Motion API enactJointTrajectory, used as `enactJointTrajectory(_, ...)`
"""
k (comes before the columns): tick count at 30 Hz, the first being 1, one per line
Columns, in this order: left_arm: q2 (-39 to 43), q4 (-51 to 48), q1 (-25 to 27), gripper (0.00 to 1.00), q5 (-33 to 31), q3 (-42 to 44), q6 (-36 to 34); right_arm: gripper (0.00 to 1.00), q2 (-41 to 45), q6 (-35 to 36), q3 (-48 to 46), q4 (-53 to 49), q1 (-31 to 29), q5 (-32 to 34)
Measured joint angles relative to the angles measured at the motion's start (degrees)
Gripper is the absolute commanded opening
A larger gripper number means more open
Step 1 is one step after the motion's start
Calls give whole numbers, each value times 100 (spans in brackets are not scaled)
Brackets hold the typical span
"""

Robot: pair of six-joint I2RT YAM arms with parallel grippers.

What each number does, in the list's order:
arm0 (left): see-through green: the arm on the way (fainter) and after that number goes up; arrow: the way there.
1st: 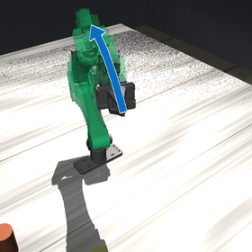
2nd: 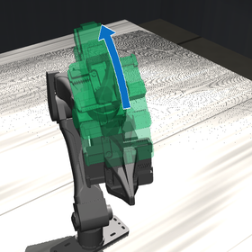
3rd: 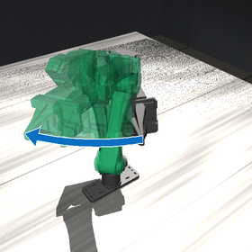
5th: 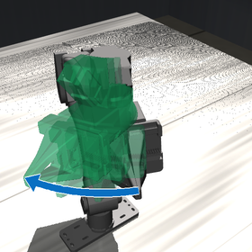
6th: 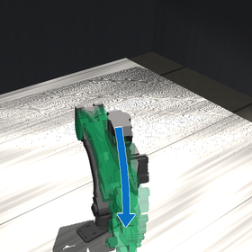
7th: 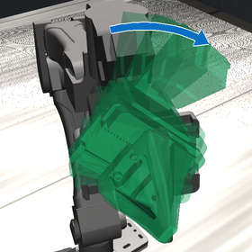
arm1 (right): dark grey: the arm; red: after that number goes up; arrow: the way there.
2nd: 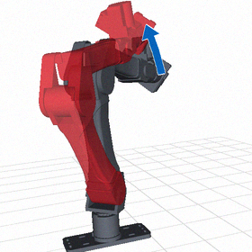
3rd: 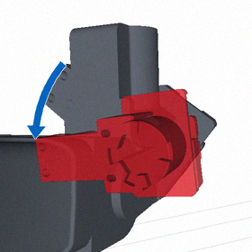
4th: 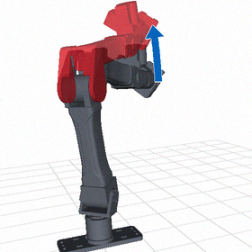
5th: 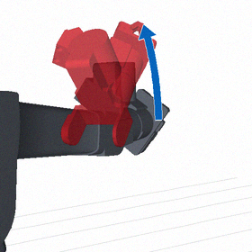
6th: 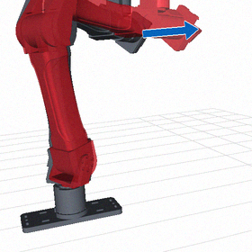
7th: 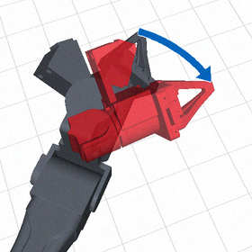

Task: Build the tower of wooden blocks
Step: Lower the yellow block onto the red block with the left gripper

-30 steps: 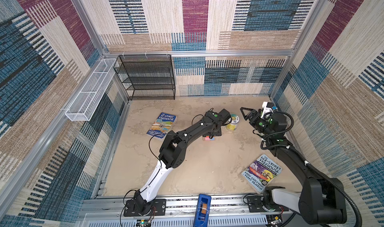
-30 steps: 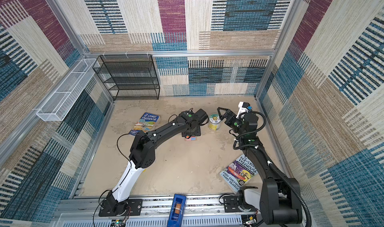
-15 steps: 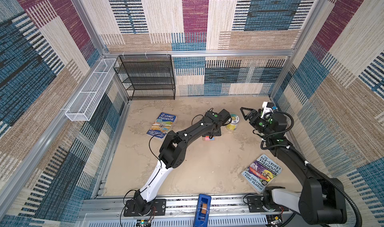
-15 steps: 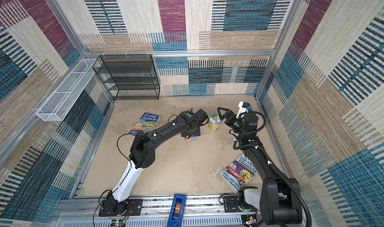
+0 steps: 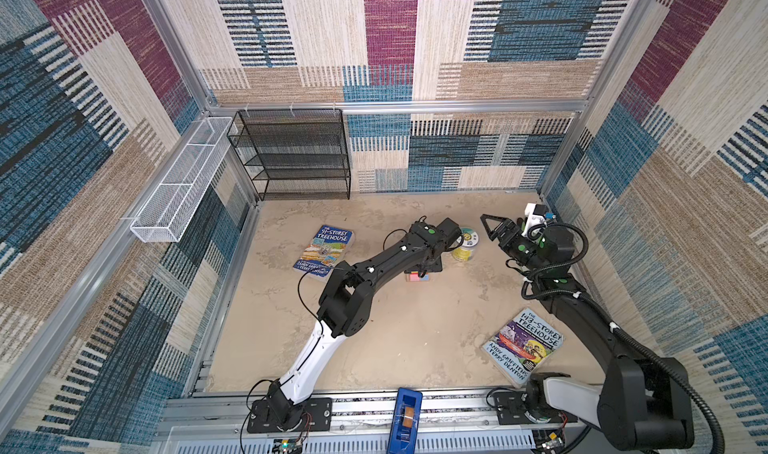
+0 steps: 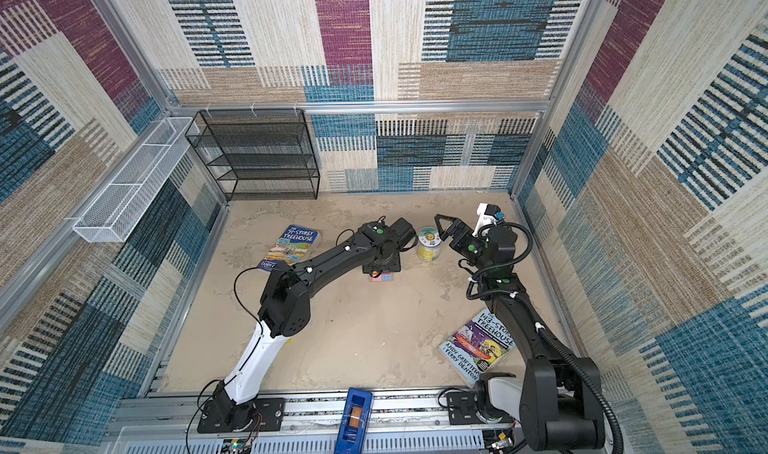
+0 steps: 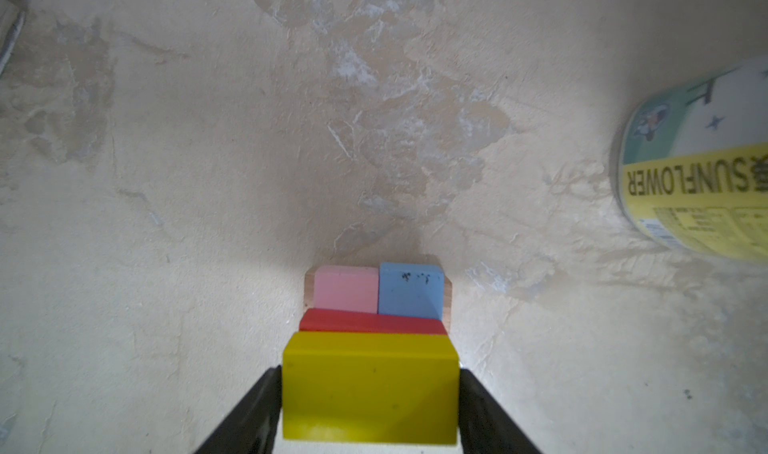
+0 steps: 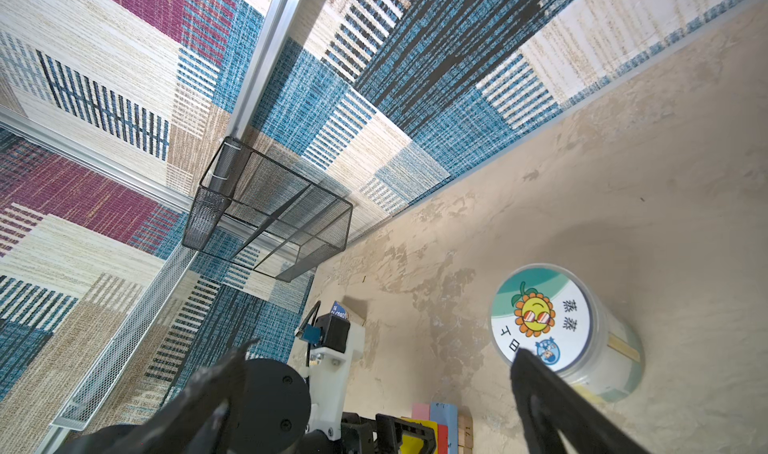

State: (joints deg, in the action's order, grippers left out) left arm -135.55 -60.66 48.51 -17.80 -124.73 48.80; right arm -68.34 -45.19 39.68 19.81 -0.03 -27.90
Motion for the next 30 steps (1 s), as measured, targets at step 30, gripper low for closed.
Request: enactJointTrajectory(30, -42, 0, 2, 71, 0, -76, -101, 100, 0, -39, -9, -2, 0, -2)
